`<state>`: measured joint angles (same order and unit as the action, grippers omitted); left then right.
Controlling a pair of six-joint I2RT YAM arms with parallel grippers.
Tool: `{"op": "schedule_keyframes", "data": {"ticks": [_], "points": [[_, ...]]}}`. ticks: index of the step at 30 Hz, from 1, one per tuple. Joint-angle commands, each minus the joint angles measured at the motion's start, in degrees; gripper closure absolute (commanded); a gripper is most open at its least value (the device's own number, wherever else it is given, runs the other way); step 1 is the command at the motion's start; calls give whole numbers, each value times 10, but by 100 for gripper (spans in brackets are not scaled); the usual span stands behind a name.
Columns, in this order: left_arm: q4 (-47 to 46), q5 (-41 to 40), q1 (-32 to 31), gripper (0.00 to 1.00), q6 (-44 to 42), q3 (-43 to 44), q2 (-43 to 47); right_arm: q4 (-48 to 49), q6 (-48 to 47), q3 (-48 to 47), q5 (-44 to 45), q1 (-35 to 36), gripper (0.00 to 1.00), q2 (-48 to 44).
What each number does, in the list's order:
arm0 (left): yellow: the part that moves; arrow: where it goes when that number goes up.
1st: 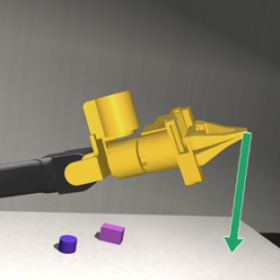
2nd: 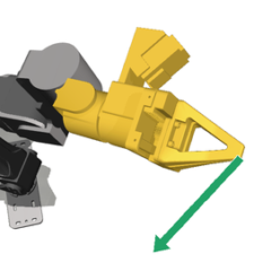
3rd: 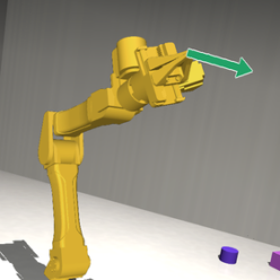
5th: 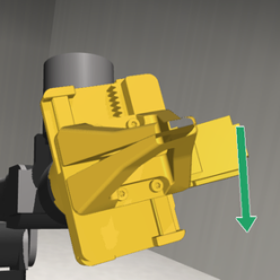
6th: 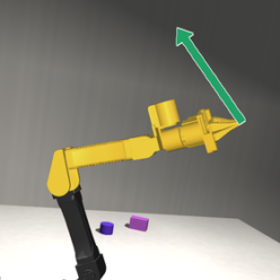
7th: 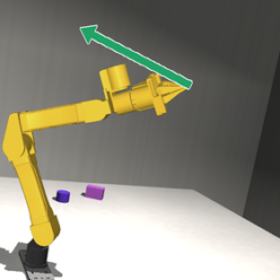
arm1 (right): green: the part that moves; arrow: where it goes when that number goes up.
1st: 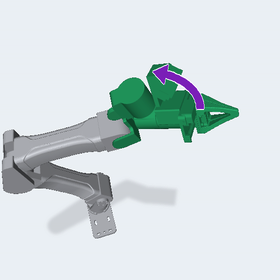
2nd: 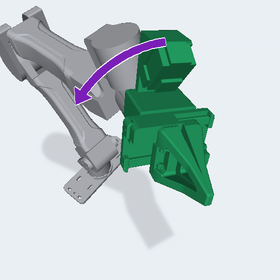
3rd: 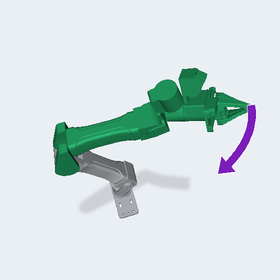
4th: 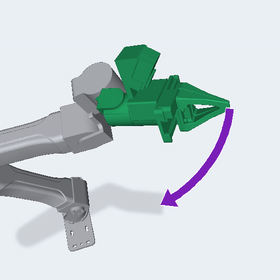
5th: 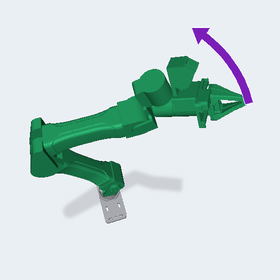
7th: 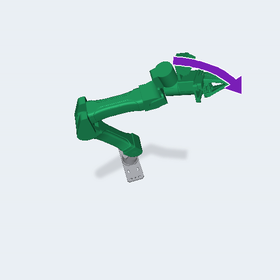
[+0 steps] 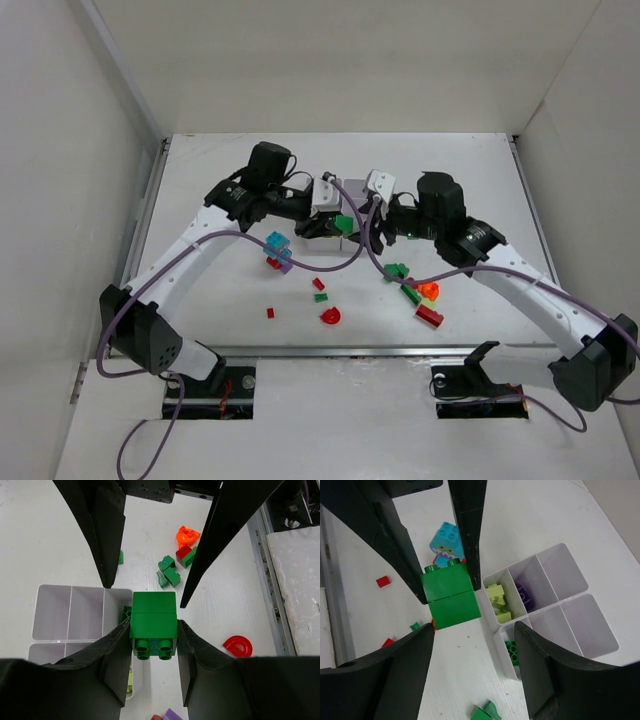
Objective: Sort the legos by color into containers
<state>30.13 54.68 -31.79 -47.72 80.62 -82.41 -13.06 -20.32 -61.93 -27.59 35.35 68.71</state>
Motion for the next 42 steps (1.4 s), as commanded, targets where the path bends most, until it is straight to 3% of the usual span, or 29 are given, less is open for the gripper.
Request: {"op": "schedule_keyframes", "data": {"ticks": [1,10,17,22,23,24,29,33,38,42], "points": [[5,33,-1,100,-5,23,35,30,-16,-28,-57,4,30,-1],[-7,33,-1,100,9,18,35,30,-5,-38,-74,20,35,5],[-7,39,-6,100,14,13,40,30,-5,-43,-80,20,48,6],[-18,39,-6,100,25,8,40,30,-5,-43,-80,20,80,11],[-18,39,-6,100,25,8,40,30,-5,-43,-80,20,96,11],[-18,39,-6,100,25,8,40,30,0,-43,-75,20,100,11],[-39,-13,5,100,73,8,45,30,33,-14,28,20,100,11],[-87,-44,43,100,130,8,52,30,86,23,50,-26,100,19],[-175,-150,51,100,196,-33,73,35,226,29,147,-69,100,65],[-213,-204,51,100,250,-64,87,41,333,2,248,-46,100,115]]}}
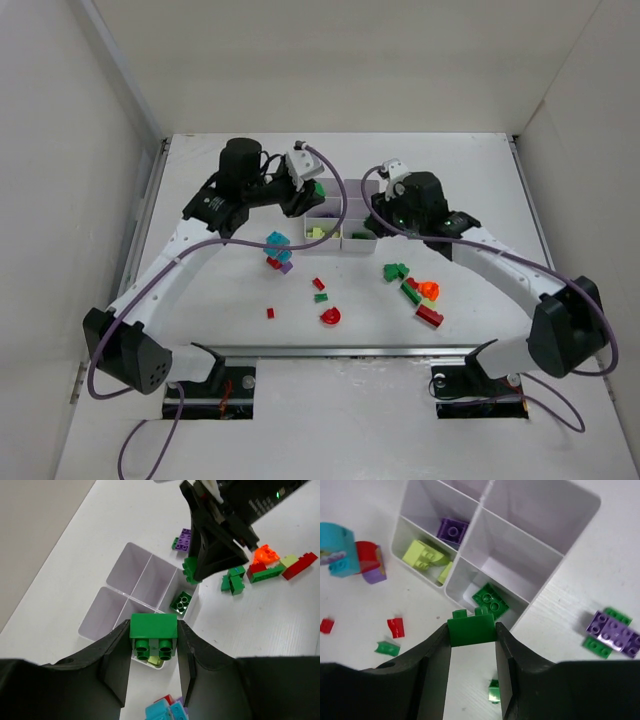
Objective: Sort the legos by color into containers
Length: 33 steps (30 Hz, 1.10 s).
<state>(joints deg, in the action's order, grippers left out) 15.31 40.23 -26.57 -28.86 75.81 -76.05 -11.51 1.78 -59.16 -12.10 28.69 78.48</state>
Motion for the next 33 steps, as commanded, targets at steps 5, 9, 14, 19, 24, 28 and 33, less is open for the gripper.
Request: {"op": "schedule_keyframes", "data": {"ticks": [5,9,14,19,24,28,33], "points": [[-65,-119,-7,100,81,-29,23,18,221,-47,198,46,100,56],[-65,-139,-13,100,81,-47,29,18,281,-47,272,66,100,62],[-70,-139,-13,100,81,-52,29,-7,277,-77,289,71,100,107],[-76,-139,-13,100,81,-52,29,-24,265,-89,292,71,100,133],[-81,-139,-13,100,86,-52,29,-29,265,-89,291,71,100,139],[-81,-139,-13,100,86,-52,29,-29,265,-89,286,71,100,149],[-81,-139,-13,100,86,-52,29,-40,265,-83,317,93,100,132]]}}
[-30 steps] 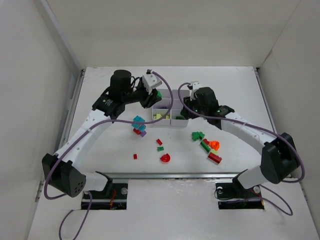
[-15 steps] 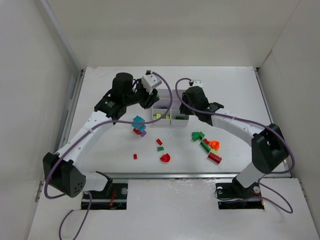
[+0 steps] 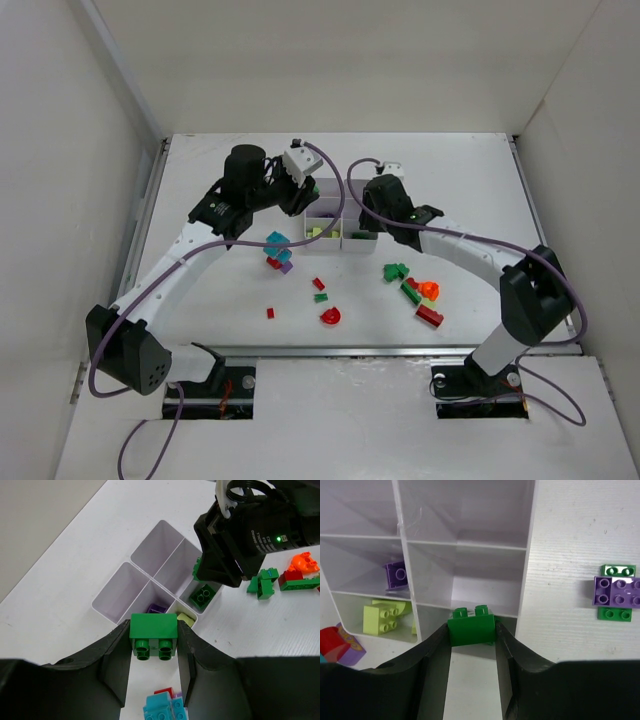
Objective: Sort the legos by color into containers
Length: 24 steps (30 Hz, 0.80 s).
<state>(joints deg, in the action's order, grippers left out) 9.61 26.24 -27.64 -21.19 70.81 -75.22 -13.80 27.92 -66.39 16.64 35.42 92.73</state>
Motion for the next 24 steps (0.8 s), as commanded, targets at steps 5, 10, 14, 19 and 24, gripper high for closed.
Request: {"op": "schedule_keyframes", "data": {"ticks": [5,10,14,19,24], "points": [[-24,0,-2,100,10,-2,21,-2,4,19,74,37,100,-79],[-24,6,-2,100,10,-2,16,-2,4,37,73,37,100,-86],[-24,6,-2,100,10,3,16,-2,9,43,45,37,100,-59],[-24,6,-2,100,5,3,16,-2,20,32,19,37,100,-21],[-24,6,-2,100,4,3,21,4,20,27,33,37,100,-14]]}}
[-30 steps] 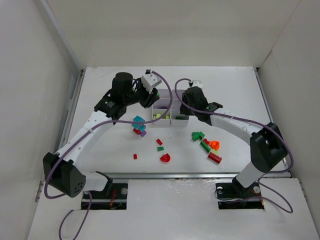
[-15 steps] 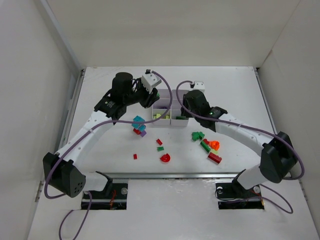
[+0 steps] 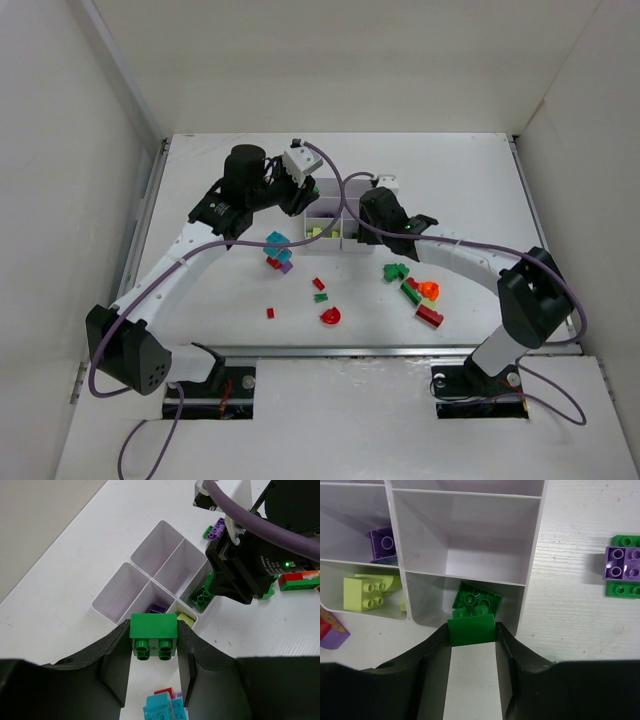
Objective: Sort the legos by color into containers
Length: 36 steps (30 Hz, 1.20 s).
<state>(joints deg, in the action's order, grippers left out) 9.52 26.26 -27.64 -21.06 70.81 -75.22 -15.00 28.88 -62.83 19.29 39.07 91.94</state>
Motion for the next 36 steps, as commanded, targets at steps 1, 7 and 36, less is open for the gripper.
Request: {"op": "schedule_keyframes", "data": {"ticks": [1,7,36], "points": [[-23,5,-2,100,3,3,21,16,10,-14,7,0,100,-6],[-23,5,-2,100,3,-2,21,16,10,-27,14,0,100,6],[15,111,-58,100,-108,-4,-40,-13,-34,-2,-54,-128,26,-173]]}}
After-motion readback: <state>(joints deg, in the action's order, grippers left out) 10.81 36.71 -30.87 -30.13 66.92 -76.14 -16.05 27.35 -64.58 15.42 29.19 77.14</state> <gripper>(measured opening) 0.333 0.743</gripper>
